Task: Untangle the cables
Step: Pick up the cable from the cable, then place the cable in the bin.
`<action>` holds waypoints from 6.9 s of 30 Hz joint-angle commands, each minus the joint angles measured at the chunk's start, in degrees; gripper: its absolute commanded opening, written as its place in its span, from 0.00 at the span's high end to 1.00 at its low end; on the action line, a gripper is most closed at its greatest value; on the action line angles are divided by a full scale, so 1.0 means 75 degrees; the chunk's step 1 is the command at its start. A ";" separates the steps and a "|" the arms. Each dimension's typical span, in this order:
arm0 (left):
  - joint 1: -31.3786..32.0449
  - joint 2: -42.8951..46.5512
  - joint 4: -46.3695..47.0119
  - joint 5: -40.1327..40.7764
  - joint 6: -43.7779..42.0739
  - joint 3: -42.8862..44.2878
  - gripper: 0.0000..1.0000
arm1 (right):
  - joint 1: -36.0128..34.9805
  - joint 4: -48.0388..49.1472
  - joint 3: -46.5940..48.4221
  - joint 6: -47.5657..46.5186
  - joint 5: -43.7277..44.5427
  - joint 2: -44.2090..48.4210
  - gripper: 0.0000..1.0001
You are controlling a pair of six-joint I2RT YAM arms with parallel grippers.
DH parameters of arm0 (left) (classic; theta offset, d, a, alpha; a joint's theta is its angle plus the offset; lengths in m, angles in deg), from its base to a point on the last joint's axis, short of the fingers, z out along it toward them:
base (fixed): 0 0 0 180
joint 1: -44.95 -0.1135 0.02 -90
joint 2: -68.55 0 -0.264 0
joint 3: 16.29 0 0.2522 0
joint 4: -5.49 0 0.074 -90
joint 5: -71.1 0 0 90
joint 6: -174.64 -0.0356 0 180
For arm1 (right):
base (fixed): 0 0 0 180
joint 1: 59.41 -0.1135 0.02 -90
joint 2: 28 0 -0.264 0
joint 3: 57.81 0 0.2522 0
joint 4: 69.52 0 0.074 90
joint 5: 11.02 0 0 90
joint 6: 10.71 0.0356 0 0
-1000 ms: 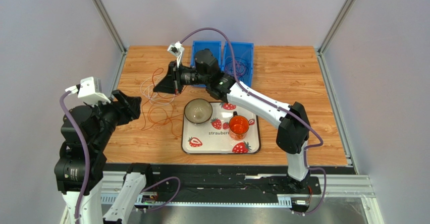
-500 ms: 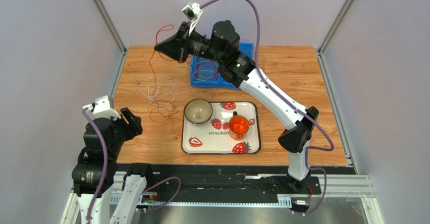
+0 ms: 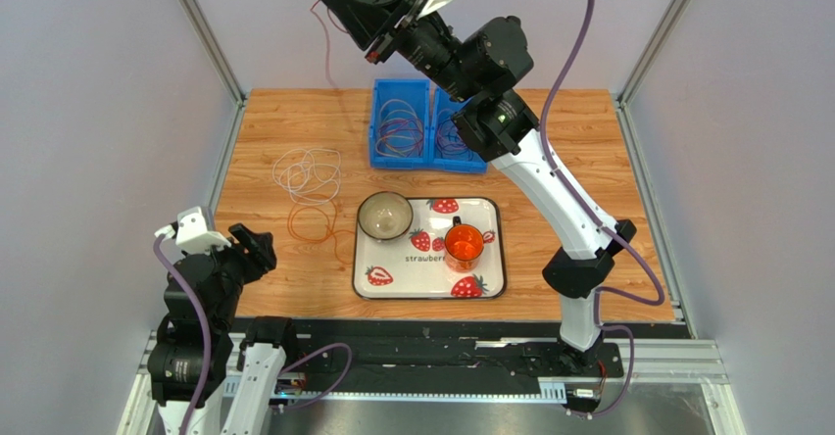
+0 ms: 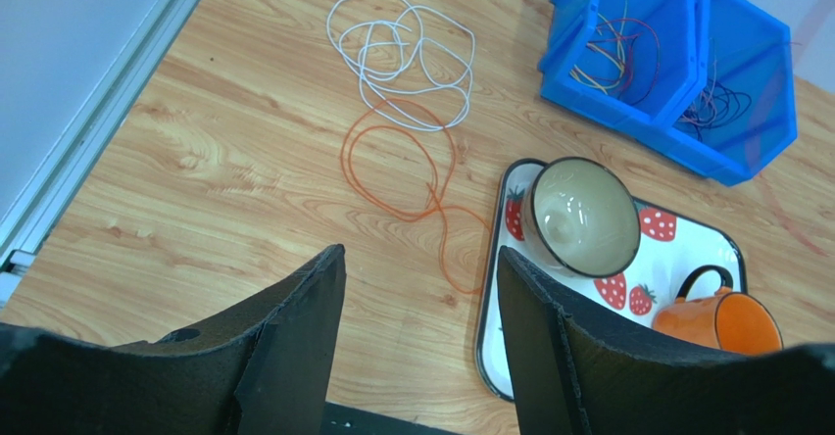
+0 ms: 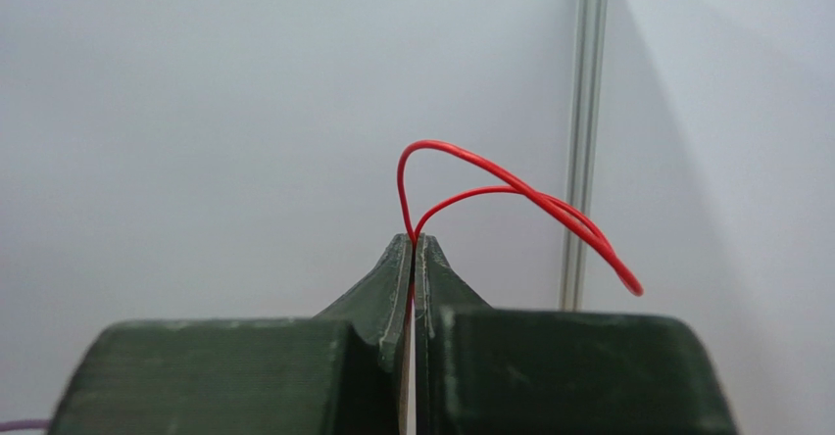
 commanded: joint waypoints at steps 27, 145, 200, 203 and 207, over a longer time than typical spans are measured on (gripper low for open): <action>0.0033 0.0599 0.0579 0.0611 0.0350 -0.0346 0.34 | 0.1010 0.1470 0.0055 -0.2368 0.1250 -0.1248 1.00; 0.0021 0.0880 0.0497 0.0834 0.0468 -0.0381 0.36 | 0.2439 -0.2816 -0.3107 0.2858 0.1707 -0.1625 0.20; 0.0021 0.0798 0.0497 0.0822 0.0468 -0.0381 0.36 | 0.1373 -0.3626 -0.5242 0.1334 0.3360 -0.2315 0.55; 0.0021 0.0798 0.0497 0.0822 0.0468 -0.0381 0.36 | 0.1350 -0.3580 -0.5242 0.1311 0.3407 -0.2338 0.62; 0.0021 0.0810 0.0497 0.0822 0.0468 -0.0381 0.36 | 0.1303 -0.3462 -0.5265 0.1287 0.3290 -0.2291 0.80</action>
